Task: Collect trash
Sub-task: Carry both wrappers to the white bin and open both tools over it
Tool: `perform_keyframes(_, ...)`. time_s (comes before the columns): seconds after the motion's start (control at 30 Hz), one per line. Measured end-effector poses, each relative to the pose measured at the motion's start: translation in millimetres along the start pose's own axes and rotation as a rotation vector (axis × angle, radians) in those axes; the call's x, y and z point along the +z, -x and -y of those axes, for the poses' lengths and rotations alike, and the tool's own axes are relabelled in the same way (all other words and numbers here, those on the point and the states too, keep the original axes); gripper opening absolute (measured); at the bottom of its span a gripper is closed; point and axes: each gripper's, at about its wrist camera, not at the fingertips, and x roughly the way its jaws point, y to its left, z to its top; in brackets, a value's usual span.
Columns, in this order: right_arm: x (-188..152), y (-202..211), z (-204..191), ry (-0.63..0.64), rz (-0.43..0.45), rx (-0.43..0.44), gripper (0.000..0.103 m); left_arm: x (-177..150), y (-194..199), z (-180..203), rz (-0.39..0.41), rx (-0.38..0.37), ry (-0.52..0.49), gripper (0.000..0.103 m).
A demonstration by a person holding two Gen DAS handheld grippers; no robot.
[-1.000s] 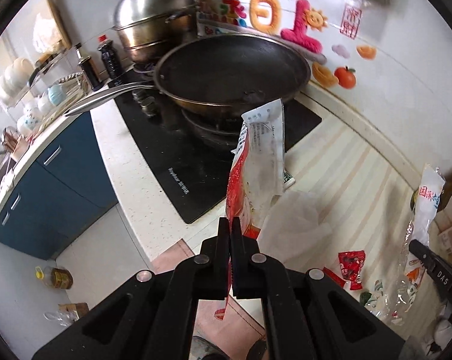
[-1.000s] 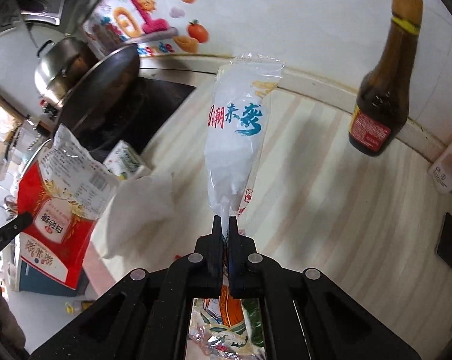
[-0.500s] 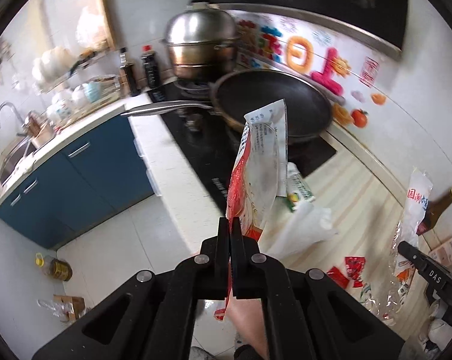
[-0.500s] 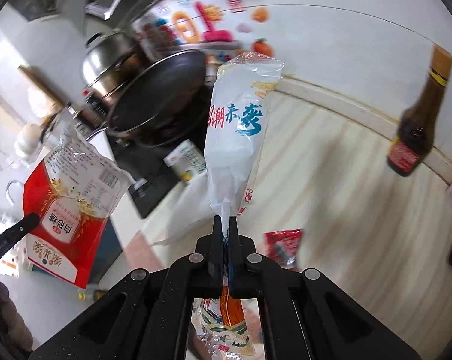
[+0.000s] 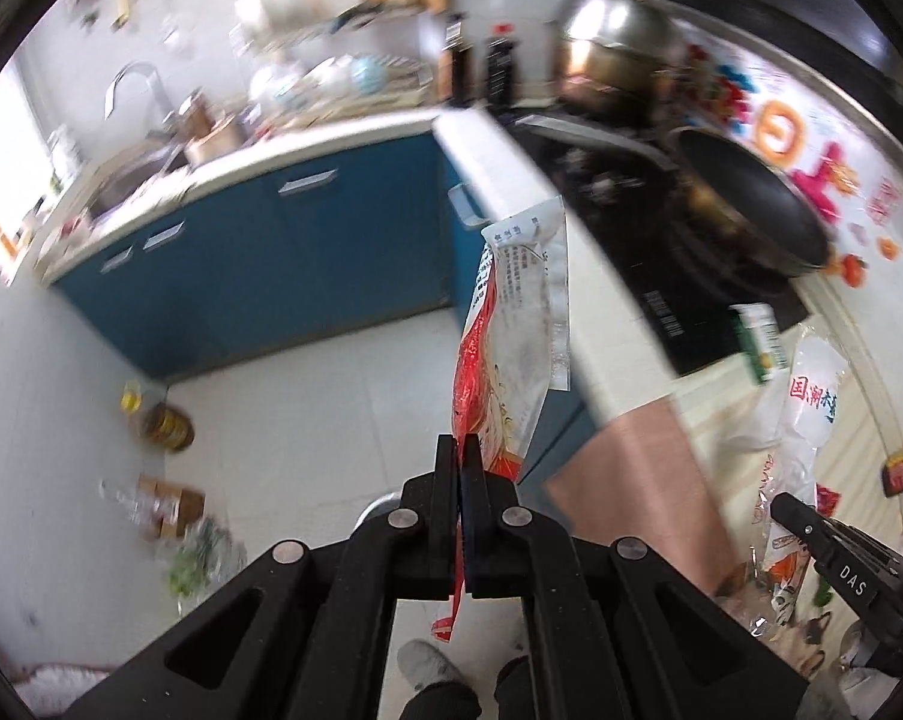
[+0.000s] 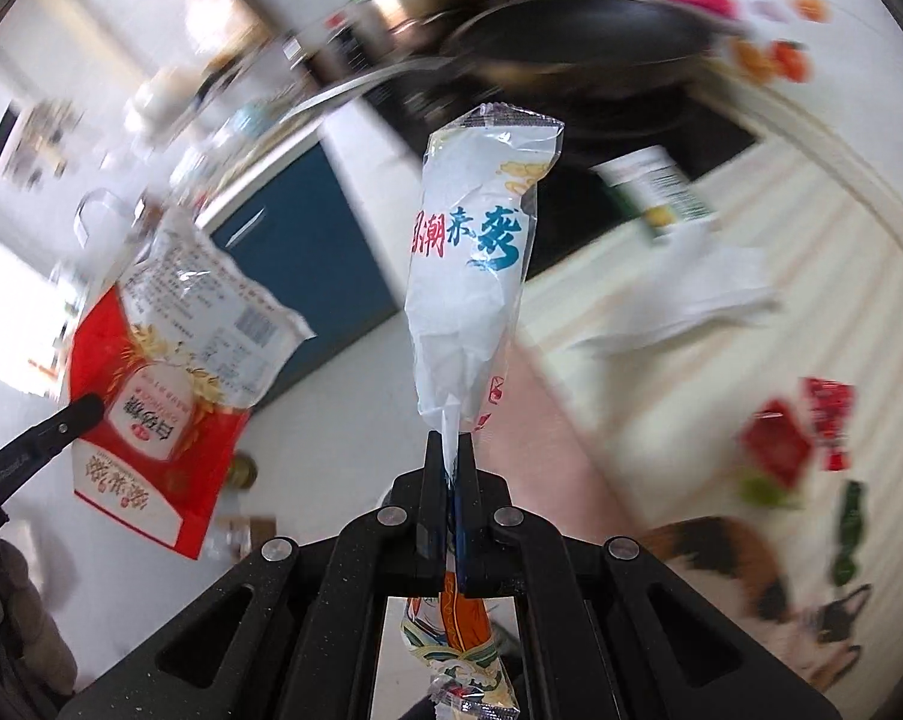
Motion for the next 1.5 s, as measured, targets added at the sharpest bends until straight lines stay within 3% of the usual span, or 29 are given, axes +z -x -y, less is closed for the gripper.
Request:
perform_keyframes(0.23, -33.3, -85.9, -75.5, 0.119, -0.139, 0.039, 0.001, -40.4, -56.4, -75.3, -0.137, 0.036, 0.127, 0.0)
perform_keyframes(0.47, -81.1, -220.8, -98.1, 0.137, -0.31, 0.049, 0.001, -108.0, -177.3, -140.3, -0.352, 0.034, 0.276, 0.0)
perform_keyframes(0.8, -188.2, -470.5, -47.5, 0.12, -0.524, 0.071, 0.001, -233.4, -429.5, -181.5, -0.629, -0.016, 0.41, 0.0)
perform_keyframes(0.97, -241.4, -591.3, -18.8, 0.105, -0.659, 0.098, 0.001, -285.1, -530.1, -192.6, -0.721, -0.063, 0.47, 0.0)
perform_keyframes(1.1, -271.3, -658.4, 2.2, 0.087, -0.755, 0.091, 0.001, -306.2, -577.7, -194.3, -0.769, -0.119, 0.514, 0.0)
perform_keyframes(1.23, -288.7, -705.0, 18.0, 0.09, -0.839, 0.071, 0.002, -307.4, -592.7, -189.6, -0.802, -0.132, 0.494, 0.003)
perform_keyframes(1.27, -288.9, -710.9, 20.1, 0.098, -0.856, 0.063, 0.005, -305.6, -591.1, -188.9, -0.798, -0.118, 0.475, 0.006)
perform_keyframes(1.3, -286.4, -715.2, 21.1, 0.102, -0.86, 0.055, 0.018, -302.7, -590.0, -188.0, -0.793, -0.098, 0.453, 0.006)
perform_keyframes(1.33, -284.1, -717.1, 20.7, 0.104, -0.857, 0.047, 0.03, -300.2, -585.9, -188.4, -0.786, -0.082, 0.429, 0.009)
perform_keyframes(1.37, -281.4, -717.2, 18.8, 0.103, -0.855, 0.049, 0.054, -297.8, -581.0, -188.7, -0.777, -0.072, 0.411, 0.027)
perform_keyframes(1.4, -278.7, -717.9, 14.3, 0.102, -0.853, 0.053, 0.073, -297.0, -578.4, -191.3, -0.768, -0.063, 0.406, 0.062)
perform_keyframes(1.47, -270.9, -710.7, 6.4, 0.102, -0.847, 0.049, 0.076, -291.4, -568.2, -195.0, -0.733, -0.031, 0.391, 0.103)
perform_keyframes(1.5, -267.5, -705.9, 2.5, 0.111, -0.844, 0.04, 0.076, -288.1, -563.8, -195.3, -0.714, -0.013, 0.386, 0.103)
